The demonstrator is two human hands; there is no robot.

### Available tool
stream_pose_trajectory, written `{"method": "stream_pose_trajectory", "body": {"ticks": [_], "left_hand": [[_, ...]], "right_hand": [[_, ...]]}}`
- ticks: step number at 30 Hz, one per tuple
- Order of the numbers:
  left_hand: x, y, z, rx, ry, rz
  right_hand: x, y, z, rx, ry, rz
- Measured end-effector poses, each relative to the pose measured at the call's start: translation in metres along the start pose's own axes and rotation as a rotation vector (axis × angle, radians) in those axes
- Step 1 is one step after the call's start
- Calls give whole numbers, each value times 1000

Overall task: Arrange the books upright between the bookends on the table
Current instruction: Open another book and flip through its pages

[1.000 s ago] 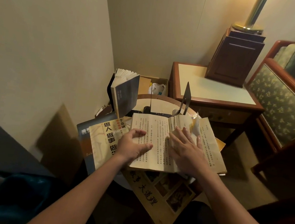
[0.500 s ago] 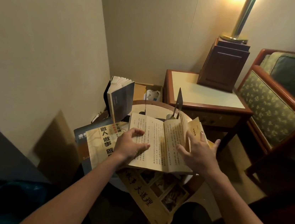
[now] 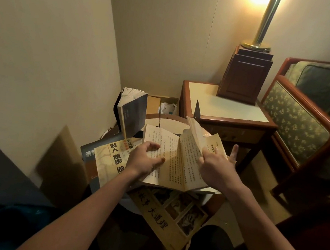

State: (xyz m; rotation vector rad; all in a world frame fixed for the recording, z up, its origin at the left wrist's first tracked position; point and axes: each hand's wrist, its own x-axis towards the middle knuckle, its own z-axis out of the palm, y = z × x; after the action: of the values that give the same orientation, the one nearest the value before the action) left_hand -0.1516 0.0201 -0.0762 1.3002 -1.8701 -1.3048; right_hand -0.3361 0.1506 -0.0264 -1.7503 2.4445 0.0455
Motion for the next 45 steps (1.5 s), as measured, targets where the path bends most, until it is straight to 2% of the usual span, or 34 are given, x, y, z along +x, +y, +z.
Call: {"method": "stream_pose_trajectory", "body": {"ticks": [4, 6, 9, 12, 17, 21, 23, 26, 28, 31, 33, 36, 38, 45], "left_hand": [[-1, 4, 0, -34, 5, -4], [0, 6, 1, -102, 19, -34], [0, 12, 0, -242, 83, -96], [0, 11, -4, -326, 44, -149], [-3, -9, -6, -114, -12, -158], [-2, -22, -4, -134, -14, -207], [-2, -27, -3, -92, -14, -219], [-4, -36, 2, 4, 22, -202], [-7, -43, 7, 113, 58, -192], [-13, -47, 14, 516, 119, -181], [-14, -45, 18, 715, 117, -99], [-8, -44, 26, 881, -38, 155], [0, -43, 31, 943, -137, 228], [37, -38, 34, 936, -118, 154]], "right_hand": [[-8, -30, -16, 622, 88, 37], [-11, -46, -16, 705, 98, 12], [-11, -67, -1, 635, 88, -49], [-7, -77, 18, 635, 52, -128], [4, -62, 31, 590, 17, -194], [20, -47, 39, 436, 170, -287], [28, -39, 42, 385, 230, -257], [45, -19, 50, 234, 66, -119], [55, -9, 60, 173, -34, -99], [58, -5, 76, 170, -44, -111], [57, -3, 81, 150, -19, -110], [58, -1, 82, 150, -15, -106], [58, -1, 82, 135, -28, -105], [57, -1, 83, 123, -19, -93]]}}
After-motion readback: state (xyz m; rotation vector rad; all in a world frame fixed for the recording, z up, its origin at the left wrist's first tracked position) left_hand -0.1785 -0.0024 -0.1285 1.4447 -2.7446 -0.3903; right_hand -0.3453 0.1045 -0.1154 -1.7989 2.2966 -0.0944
